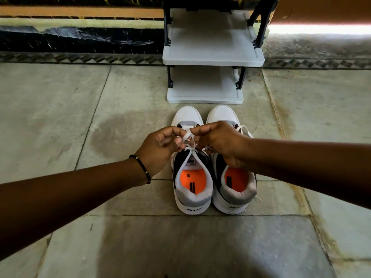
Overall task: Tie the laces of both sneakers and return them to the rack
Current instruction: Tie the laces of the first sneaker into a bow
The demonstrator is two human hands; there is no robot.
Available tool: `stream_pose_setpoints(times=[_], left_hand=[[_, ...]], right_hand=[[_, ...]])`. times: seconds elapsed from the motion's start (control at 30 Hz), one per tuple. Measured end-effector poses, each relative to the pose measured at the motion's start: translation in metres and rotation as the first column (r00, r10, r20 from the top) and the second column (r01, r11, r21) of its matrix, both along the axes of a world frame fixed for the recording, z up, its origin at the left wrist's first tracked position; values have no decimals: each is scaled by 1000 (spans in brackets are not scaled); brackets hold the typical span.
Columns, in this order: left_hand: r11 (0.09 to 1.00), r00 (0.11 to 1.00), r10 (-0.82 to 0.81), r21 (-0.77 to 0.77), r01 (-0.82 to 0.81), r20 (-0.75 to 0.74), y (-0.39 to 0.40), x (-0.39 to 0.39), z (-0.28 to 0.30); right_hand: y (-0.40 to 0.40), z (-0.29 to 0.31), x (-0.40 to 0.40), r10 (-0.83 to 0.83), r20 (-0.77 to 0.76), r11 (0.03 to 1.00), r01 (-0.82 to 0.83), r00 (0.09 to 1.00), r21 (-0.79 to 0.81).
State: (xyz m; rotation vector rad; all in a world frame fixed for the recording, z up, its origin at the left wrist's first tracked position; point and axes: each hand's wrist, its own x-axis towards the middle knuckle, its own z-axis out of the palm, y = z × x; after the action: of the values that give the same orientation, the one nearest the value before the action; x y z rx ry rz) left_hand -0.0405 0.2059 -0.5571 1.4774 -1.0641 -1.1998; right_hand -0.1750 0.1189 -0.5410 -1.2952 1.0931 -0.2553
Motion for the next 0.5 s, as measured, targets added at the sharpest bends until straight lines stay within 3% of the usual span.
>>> stream_pose_setpoints(times=[0.23, 0.37, 0.5], left_hand=[[996, 994, 42, 83, -34, -102, -5, 2, 0], [992, 1000, -14, 124, 17, -26, -8, 7, -1], [989, 999, -40, 142, 34, 38, -11, 7, -1]], right_hand=[[-1, 5, 3, 29, -8, 998, -29, 1000, -59], [-4, 7, 2, 147, -38, 962, -152, 988, -227], [-6, 18, 1, 352, -312, 686, -470, 883, -556]])
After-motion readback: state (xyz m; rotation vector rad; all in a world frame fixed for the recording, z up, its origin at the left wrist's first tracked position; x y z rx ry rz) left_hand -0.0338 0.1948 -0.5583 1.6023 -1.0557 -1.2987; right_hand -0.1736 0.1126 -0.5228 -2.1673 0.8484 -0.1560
